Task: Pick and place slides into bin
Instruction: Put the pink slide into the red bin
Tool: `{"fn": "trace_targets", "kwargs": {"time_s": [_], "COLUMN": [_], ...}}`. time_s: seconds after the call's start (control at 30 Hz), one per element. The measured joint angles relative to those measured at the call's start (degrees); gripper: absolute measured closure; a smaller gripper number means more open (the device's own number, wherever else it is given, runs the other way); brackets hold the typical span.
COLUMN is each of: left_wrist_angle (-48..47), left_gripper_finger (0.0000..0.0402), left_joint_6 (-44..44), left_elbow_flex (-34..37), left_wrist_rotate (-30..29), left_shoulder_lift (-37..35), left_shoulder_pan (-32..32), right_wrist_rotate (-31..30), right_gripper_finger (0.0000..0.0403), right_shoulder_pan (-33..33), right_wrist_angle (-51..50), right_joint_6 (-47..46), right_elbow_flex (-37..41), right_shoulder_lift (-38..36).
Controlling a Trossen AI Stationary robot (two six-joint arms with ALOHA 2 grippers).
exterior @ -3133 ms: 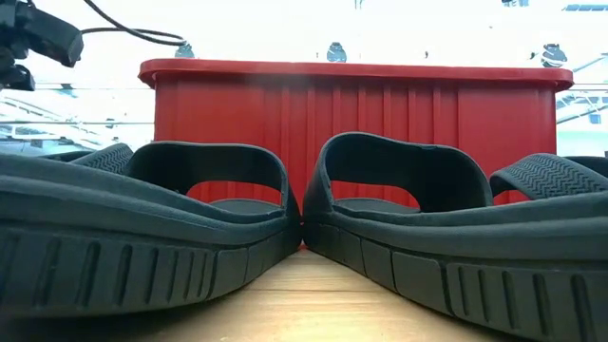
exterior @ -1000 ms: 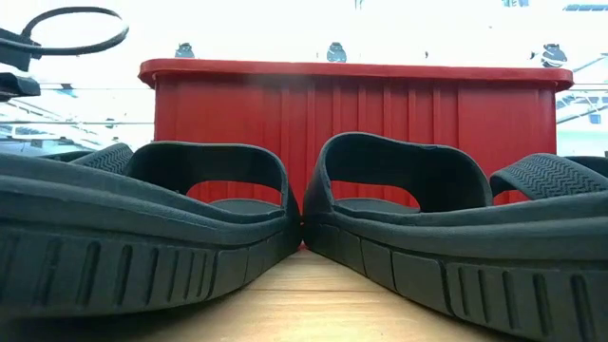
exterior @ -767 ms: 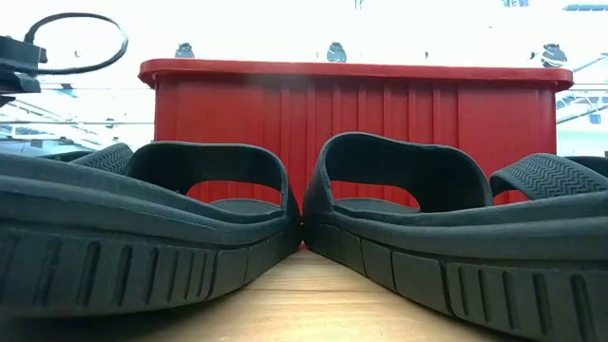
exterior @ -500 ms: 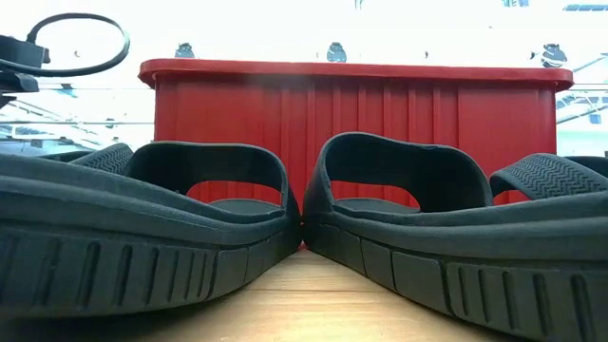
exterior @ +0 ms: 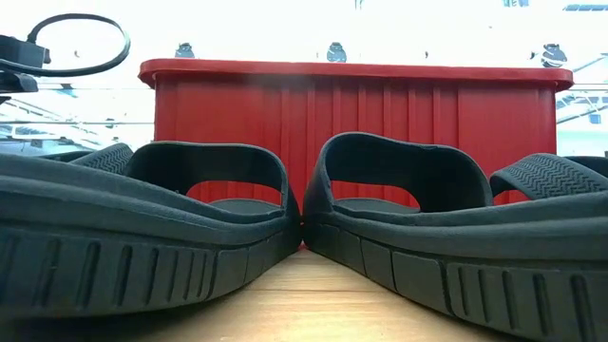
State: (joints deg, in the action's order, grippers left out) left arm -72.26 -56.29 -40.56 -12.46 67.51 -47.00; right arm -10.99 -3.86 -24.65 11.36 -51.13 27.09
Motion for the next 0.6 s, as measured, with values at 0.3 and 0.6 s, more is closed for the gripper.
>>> {"fn": "trace_targets", "kwargs": {"time_s": [0.3,0.6], "left_wrist_angle": [0.0,-1.4], "left_gripper_finger": [0.0397,0.0399], "left_joint_6": [-0.1,-0.5], "left_elbow_flex": [0.0,-1.6], "left_wrist_rotate": [-0.6,4.4], "left_shoulder_lift": [0.0,0.0], "left_shoulder_pan": [2.0,4.8], "right_wrist_rotate": [-2.8,-2.8], "right_gripper_finger": [0.0403,0.0403], "right_shoulder_pan": [0.0,0.0], "right_wrist_angle": [0.8,3.3], "right_joint_6": [-1.1,-1.6], "right_elbow_flex": [0.0,0.0], "right_shoulder_lift": [0.0,0.0]}}
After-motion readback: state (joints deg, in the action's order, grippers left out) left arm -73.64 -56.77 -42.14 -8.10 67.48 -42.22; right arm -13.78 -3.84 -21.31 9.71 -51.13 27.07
